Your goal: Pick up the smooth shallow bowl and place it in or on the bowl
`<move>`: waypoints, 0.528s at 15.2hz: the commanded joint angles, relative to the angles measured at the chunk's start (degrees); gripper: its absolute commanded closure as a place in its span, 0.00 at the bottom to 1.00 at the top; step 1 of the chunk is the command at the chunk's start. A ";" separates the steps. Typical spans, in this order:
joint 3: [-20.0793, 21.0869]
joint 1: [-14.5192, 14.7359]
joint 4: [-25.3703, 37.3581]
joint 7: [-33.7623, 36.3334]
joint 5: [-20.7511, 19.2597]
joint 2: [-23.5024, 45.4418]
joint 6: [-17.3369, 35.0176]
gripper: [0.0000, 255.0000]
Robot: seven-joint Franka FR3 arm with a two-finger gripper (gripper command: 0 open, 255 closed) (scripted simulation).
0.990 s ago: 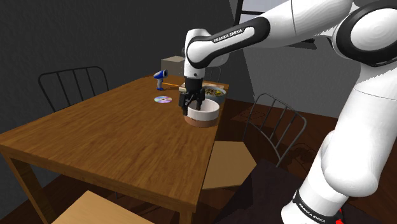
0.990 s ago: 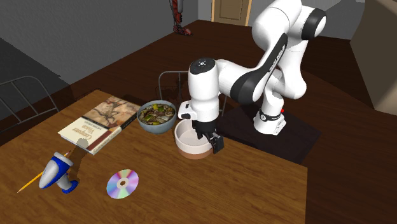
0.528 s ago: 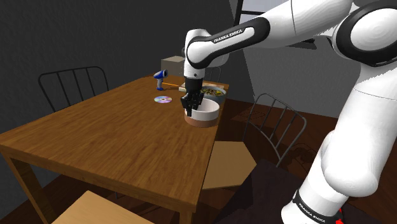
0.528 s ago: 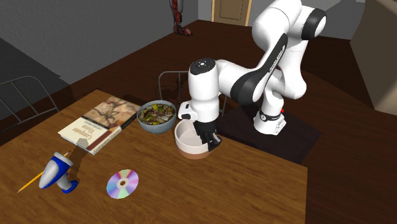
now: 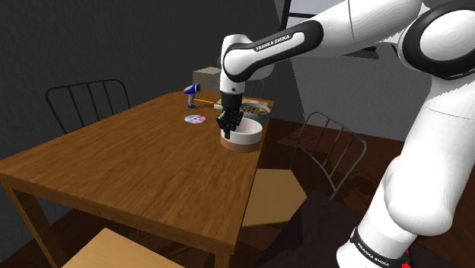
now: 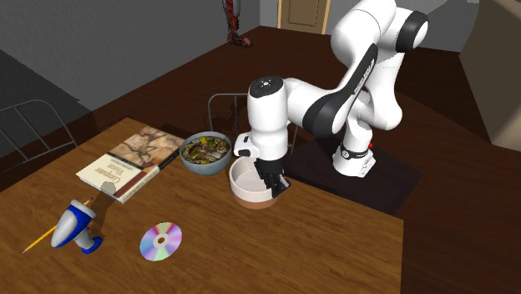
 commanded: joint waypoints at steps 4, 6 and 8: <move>-0.06 -0.06 2.11 0.13 -0.02 -0.74 -3.03 1.00; -0.07 -0.07 3.26 0.18 -0.03 -1.08 -4.52 1.00; -0.08 -0.08 4.47 0.23 -0.03 -1.36 -6.01 1.00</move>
